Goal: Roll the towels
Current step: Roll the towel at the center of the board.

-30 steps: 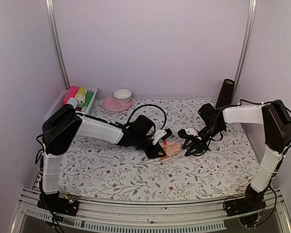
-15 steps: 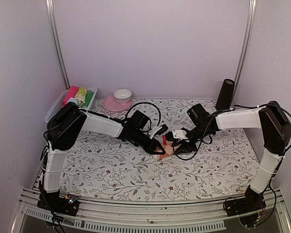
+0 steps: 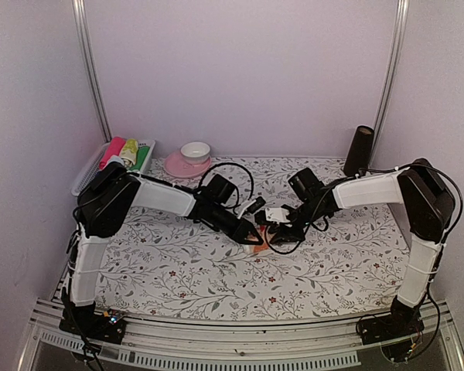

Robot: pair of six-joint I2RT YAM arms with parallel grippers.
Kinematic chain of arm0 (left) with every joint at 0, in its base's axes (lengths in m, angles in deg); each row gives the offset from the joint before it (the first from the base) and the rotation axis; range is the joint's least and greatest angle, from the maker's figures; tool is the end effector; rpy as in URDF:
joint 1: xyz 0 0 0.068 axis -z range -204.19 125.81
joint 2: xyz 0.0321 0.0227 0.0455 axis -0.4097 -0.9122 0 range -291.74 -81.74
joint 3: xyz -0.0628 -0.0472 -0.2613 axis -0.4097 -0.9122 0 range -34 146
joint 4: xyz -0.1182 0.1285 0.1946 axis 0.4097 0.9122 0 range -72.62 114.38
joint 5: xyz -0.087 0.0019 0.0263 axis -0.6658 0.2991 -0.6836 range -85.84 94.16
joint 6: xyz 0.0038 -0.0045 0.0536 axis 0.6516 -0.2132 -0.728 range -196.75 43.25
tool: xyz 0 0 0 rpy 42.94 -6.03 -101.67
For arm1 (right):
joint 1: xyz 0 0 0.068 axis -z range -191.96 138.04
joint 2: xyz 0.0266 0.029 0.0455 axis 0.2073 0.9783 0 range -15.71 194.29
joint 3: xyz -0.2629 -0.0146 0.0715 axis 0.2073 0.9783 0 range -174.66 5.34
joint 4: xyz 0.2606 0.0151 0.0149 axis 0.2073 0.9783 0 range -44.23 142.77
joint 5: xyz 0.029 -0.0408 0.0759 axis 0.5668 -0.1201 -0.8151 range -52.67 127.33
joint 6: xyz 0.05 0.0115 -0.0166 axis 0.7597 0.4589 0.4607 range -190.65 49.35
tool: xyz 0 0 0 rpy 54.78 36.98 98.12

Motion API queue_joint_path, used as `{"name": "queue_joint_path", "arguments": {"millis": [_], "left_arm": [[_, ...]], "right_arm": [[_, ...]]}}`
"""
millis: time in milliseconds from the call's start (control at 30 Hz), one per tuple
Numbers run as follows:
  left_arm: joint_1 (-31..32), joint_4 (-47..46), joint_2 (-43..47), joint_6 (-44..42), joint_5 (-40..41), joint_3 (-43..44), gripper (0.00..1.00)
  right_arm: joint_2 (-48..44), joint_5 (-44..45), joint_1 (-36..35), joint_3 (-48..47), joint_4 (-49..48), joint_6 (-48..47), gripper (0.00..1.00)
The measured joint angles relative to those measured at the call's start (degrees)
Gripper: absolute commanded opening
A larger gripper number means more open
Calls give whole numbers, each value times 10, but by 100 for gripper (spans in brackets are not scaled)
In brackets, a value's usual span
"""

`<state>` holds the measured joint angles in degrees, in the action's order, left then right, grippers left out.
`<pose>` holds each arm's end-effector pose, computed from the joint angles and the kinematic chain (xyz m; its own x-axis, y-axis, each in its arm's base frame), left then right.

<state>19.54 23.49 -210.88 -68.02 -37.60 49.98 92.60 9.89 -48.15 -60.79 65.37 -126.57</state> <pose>0.3196 -0.3385 0.1085 -0.6812 0.4949 -0.5395 0.7217 0.3300 -0.6085 0.2928 0.2345 0.1511 0.1812 -0.7781 -0.6014 -0.9812 -0.1016 -0.1643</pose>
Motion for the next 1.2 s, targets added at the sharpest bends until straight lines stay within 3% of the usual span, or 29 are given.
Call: {"name": "queue_joint_path", "arguments": {"millis": [133, 367, 567, 867, 1200], "left_arm": [[-1, 5, 4, 2, 10, 0, 51], [-2, 37, 30, -1, 59, 0, 69], [-5, 56, 56, -17, 104, 0, 97], [-9, 94, 55, -67, 157, 24, 97], [-21, 119, 26, -82, 134, 68, 97]], "right_arm": [[8, 10, -2, -3, -7, 5, 21], [29, 14, -3, -26, -9, 13, 16], [35, 7, -3, -34, -15, 21, 16], [43, 3, -3, -42, -14, 29, 16], [51, 4, -3, -55, -10, 28, 16]]}}
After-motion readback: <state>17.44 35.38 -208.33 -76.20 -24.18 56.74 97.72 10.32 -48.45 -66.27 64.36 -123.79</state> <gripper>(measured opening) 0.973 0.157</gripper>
